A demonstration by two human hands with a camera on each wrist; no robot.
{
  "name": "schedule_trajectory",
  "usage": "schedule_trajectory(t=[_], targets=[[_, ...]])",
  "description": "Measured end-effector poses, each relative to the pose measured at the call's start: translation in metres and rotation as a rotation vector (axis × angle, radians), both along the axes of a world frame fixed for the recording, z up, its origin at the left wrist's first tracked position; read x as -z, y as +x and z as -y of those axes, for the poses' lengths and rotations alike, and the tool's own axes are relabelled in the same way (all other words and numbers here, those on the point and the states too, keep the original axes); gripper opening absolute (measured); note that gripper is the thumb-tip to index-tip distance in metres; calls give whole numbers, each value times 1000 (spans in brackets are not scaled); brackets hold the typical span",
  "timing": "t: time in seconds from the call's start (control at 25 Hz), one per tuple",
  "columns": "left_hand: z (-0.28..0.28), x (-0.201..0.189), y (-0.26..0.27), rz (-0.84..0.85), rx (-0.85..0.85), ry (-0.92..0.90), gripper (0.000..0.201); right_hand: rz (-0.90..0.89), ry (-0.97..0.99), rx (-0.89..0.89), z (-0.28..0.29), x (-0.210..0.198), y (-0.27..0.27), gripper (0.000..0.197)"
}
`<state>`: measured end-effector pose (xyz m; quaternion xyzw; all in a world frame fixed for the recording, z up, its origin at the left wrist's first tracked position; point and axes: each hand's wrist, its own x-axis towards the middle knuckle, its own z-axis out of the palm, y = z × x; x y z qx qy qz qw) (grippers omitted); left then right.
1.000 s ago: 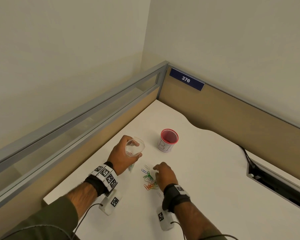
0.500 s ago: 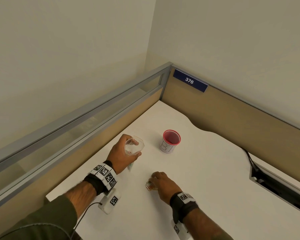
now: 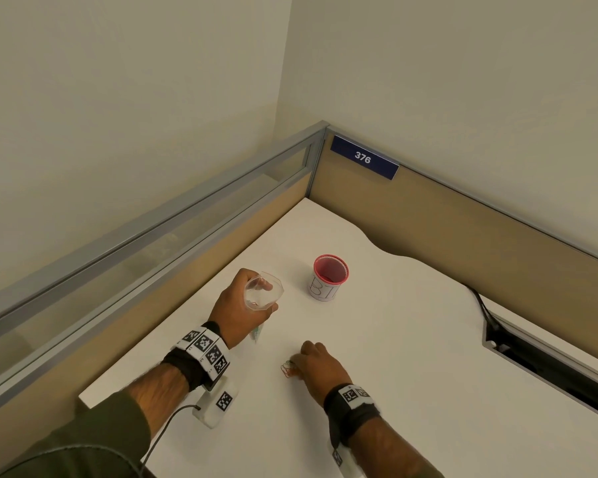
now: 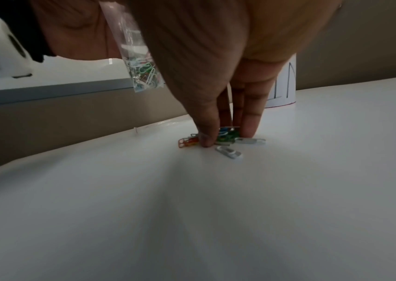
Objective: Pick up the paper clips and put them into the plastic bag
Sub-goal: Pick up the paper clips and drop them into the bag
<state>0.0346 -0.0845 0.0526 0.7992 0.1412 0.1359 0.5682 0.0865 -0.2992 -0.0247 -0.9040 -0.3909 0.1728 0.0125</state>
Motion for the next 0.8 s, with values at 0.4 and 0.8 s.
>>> schedule_trajectory(t=[0.4, 0.8], targets=[[2, 1, 2, 1, 12, 6, 44, -2, 79, 290, -1, 2, 24, 13], [17, 2, 13, -12, 68, 24, 44, -306, 854, 698, 9, -112, 31, 9]])
